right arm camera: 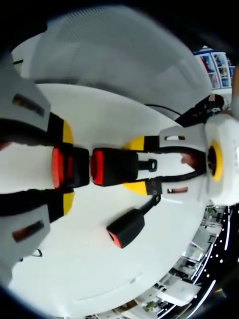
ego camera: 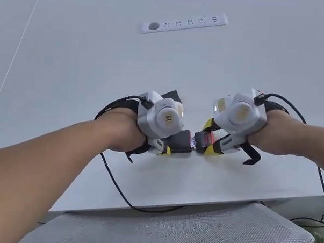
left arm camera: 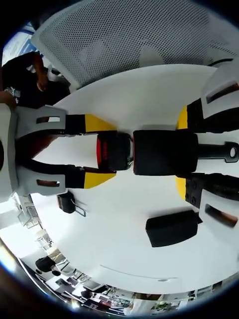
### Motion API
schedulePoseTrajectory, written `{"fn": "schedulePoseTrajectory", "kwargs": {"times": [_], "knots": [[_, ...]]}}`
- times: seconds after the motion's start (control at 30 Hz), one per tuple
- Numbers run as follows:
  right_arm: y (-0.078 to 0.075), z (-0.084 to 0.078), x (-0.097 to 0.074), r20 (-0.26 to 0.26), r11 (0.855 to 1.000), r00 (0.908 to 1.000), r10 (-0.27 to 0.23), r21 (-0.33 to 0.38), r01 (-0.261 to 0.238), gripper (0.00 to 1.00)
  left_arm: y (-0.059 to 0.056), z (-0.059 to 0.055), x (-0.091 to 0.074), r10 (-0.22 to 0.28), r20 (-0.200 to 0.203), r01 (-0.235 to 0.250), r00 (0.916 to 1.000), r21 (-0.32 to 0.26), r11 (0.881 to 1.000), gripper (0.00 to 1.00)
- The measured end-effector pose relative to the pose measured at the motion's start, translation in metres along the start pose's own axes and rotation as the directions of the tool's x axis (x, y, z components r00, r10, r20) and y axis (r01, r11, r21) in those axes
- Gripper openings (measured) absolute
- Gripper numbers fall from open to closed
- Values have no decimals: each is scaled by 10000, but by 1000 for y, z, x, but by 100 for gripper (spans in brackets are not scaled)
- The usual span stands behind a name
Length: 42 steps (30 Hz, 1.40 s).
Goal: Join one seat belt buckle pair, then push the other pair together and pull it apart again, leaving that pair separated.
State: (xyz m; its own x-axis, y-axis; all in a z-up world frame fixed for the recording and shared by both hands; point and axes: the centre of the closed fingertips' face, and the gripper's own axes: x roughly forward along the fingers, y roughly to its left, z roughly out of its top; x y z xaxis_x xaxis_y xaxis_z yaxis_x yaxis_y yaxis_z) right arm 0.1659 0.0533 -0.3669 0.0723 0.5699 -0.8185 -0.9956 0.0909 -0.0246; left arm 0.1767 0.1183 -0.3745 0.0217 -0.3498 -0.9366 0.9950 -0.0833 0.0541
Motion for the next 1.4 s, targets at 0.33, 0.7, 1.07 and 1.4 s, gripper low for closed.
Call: {"fn": "schedulePoseTrajectory", "kwargs": {"times": [0.33,0.7,1.07,1.4], "knots": [[-3,1,2,71,9993,10000,55,368,-58,33,3,-2,0,154,207,-149,9997,-224,9996,33],[2,3,-7,80,9975,10000,-6,701,1,34,6,-1,-12,226,1048,-77,9942,-1397,9902,36],[-19,-8,-43,297,9937,9977,-605,959,574,33,23,-2,-35,632,1335,-372,9890,-1891,9812,35],[-60,-19,-72,213,9898,9937,-1103,929,1078,33,72,-1,-46,1442,1412,-1108,9794,-2208,9690,35]]}}
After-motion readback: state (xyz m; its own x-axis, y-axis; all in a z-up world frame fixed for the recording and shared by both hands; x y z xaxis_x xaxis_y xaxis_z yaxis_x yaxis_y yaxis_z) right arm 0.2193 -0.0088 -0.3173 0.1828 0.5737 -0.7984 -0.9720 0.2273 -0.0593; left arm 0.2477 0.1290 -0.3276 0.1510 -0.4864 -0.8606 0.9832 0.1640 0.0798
